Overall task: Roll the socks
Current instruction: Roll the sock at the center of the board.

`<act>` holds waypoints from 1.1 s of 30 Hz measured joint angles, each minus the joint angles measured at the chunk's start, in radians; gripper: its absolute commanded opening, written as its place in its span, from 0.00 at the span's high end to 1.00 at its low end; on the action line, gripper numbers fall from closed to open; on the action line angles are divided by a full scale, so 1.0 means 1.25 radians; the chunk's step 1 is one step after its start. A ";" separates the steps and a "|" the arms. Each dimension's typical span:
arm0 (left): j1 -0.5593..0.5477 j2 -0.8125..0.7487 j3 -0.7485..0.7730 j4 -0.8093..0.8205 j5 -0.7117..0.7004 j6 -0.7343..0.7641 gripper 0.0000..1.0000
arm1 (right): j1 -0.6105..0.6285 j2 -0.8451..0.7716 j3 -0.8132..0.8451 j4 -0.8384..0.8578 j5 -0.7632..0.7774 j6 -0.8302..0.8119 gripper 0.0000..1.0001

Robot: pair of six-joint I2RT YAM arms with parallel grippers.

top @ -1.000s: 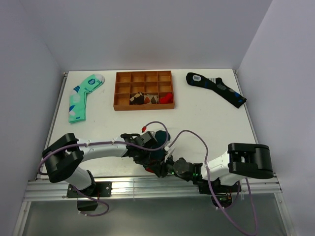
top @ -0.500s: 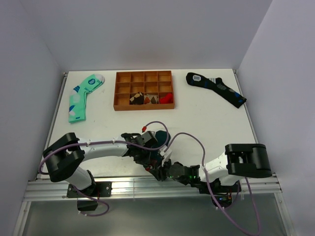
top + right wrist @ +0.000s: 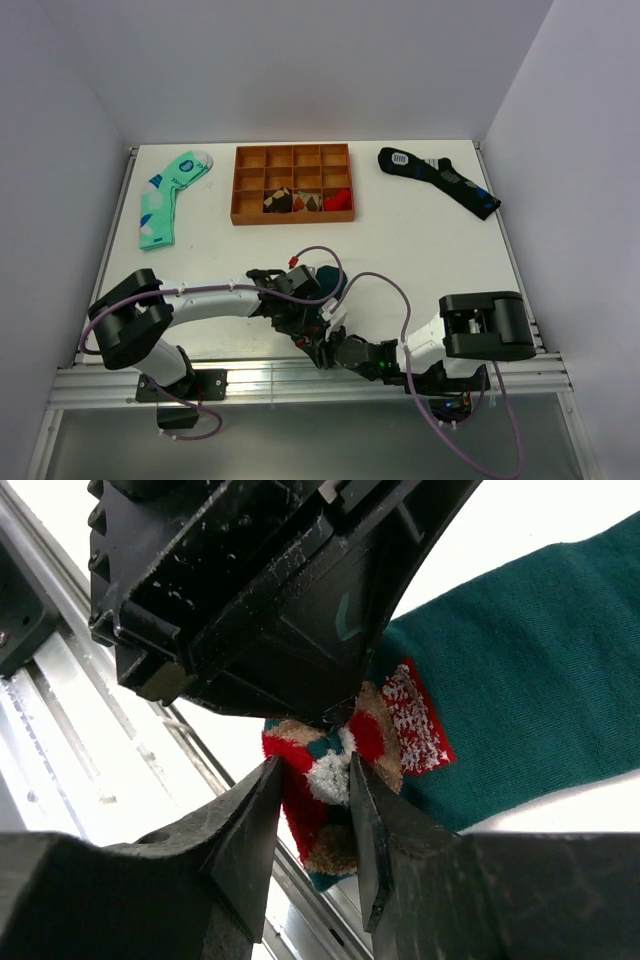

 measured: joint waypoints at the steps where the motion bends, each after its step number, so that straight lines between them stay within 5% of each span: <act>1: 0.002 0.000 0.000 0.000 0.002 0.003 1.00 | 0.003 0.004 0.002 0.000 0.006 0.001 0.58; 19: 0.057 0.016 0.000 0.003 0.087 0.024 1.00 | 0.071 0.071 0.037 0.011 0.138 0.027 0.55; 33: 0.069 0.024 0.002 0.005 0.113 0.033 1.00 | 0.089 0.093 0.046 0.002 0.200 0.073 0.67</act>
